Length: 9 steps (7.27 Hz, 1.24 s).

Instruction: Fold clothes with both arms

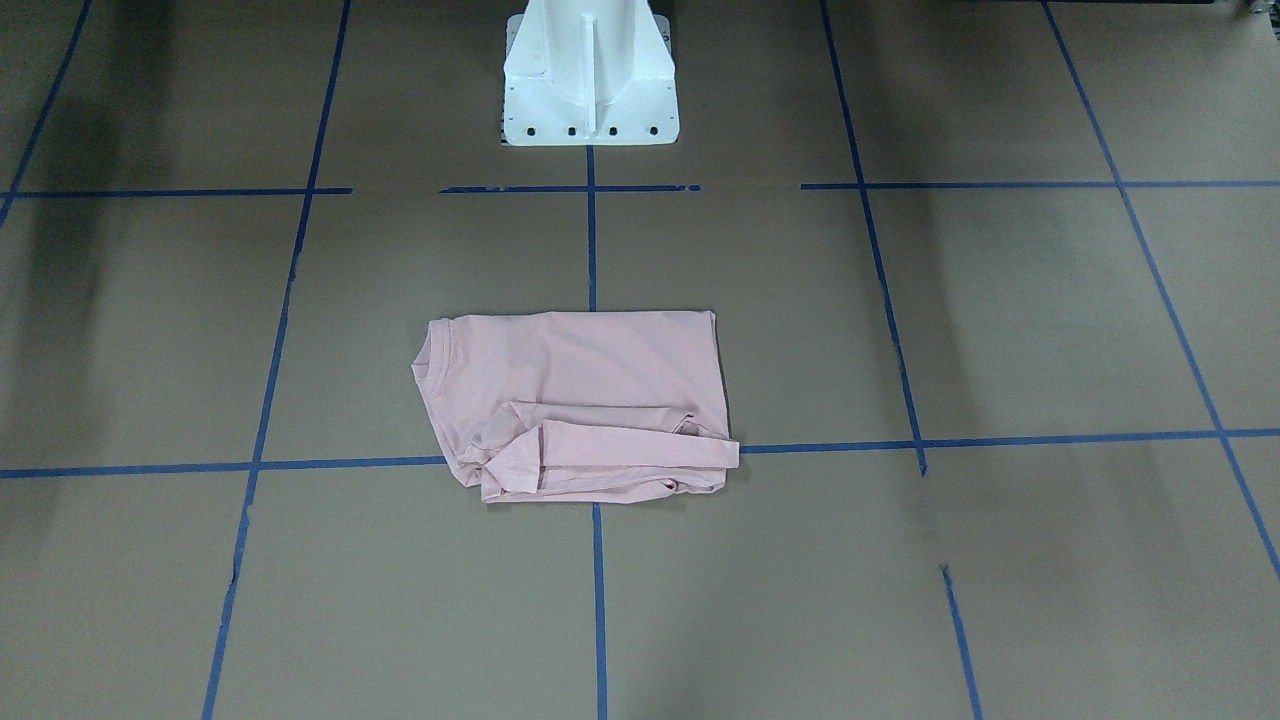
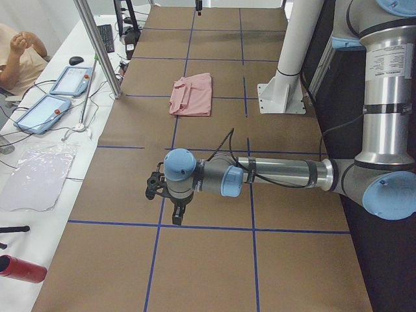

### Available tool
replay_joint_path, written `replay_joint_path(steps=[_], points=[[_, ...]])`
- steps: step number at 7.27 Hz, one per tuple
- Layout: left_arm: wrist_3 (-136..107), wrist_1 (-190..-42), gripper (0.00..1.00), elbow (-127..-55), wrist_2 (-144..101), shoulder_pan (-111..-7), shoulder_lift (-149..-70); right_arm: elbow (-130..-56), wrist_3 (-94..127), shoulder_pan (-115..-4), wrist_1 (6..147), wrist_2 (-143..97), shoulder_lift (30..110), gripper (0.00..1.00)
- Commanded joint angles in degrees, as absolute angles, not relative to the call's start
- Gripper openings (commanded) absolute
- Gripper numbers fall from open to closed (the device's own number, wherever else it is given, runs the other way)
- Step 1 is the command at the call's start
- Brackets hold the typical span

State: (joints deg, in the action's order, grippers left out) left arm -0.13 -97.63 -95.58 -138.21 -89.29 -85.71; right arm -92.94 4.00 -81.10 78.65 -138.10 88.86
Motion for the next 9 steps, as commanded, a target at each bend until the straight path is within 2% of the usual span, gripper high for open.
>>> replay_joint_path(steps=[1, 3, 9], points=[[-0.09, -97.73, 1.0, -95.45, -138.16, -89.21, -85.52, -92.81, -7.65, -85.22, 86.25, -137.55, 89.03, 1.0], [0.09, -97.91, 1.0, -95.54, -138.51, -89.21, -85.52, -93.34, -15.46, -88.06, 92.54, -137.02, 89.12, 1.0], [0.09, -97.56, 1.0, -98.27, -137.82, -91.3, -84.11, -93.34, -15.64, -88.07, 91.85, -136.76, 92.19, 1.0]])
